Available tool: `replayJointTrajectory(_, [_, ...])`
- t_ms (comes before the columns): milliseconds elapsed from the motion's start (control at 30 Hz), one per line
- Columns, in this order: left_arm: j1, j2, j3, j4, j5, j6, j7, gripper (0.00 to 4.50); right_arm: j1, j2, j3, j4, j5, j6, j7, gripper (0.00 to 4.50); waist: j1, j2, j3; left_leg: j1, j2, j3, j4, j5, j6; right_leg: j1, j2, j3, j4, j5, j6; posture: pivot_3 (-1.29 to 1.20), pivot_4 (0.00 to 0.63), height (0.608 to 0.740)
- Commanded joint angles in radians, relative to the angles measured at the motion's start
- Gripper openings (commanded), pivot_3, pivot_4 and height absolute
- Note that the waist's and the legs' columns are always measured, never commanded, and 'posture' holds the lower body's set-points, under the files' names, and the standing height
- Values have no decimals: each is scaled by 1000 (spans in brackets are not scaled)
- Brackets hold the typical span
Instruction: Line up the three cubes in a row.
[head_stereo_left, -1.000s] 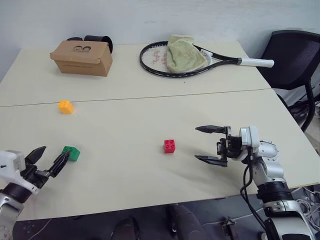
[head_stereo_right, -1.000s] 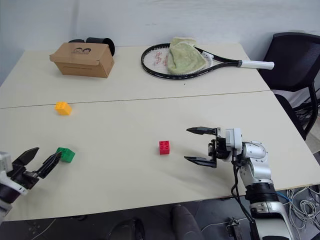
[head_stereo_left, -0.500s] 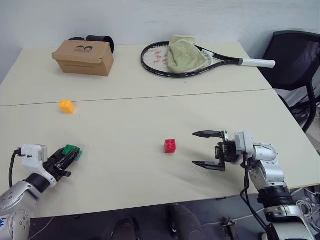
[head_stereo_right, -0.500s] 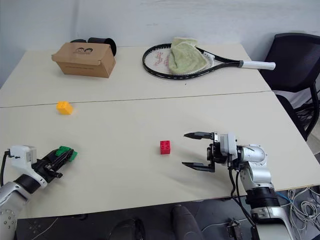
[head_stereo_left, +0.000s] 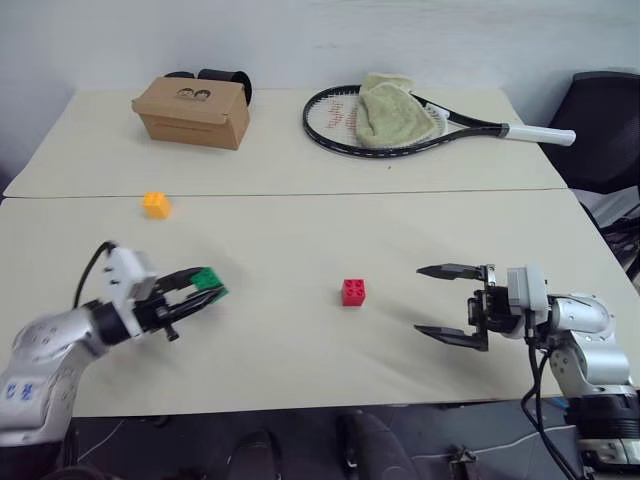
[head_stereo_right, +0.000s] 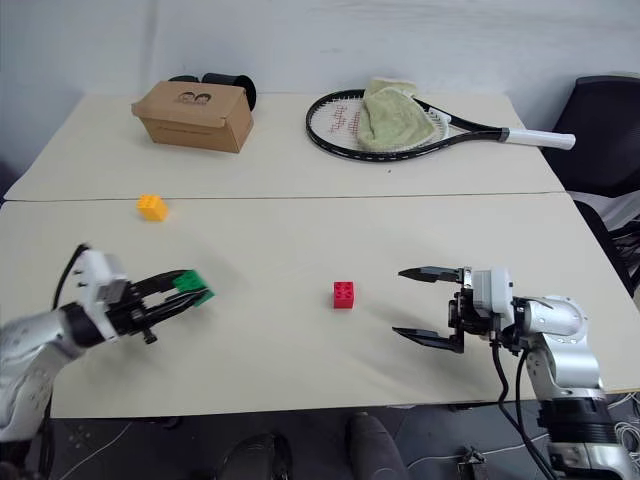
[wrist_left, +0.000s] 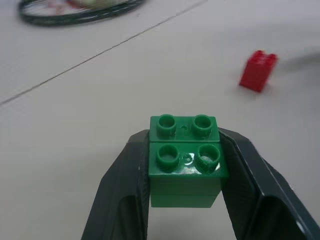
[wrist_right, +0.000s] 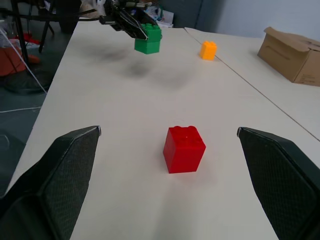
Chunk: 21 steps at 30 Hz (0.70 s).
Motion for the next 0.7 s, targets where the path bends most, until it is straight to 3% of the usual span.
replayJointTrajectory(33, [-106, 2, -110, 116, 69, -93, -140, 1541, 26, -26, -44, -72, 36, 28, -12, 4500, -4, 1, 0, 0, 0, -1, 0, 0, 0, 0, 0, 0, 0, 0, 0, 0, 150, 740])
replayJointTrajectory(267, [-300, -55, -249, 405, 175, -268, -310, 1541, 47, -26, -53, -118, 40, 56, -31, 4500, -7, 1, 0, -1, 3, 0, 2, -1, -1, -3, 5, 0, 1, 0, 1, 0, 150, 740])
replayJointTrajectory(400, [-408, -157, -294, 568, 225, -362, -328, 1541, 74, -5, -47, -171, 29, 61, -82, 4500, -2, 1, 0, -1, 2, 0, 4, -1, 0, -3, 4, 0, 2, 1, 1, 0, 150, 740])
replayJointTrajectory(700, [-478, -246, -336, 708, 278, -437, -374, 1541, 115, 11, -31, -224, 22, 64, -126, 4500, -3, 1, 0, -3, 2, 0, 6, -2, 1, -3, 2, 0, 2, 1, 3, 0, 150, 740])
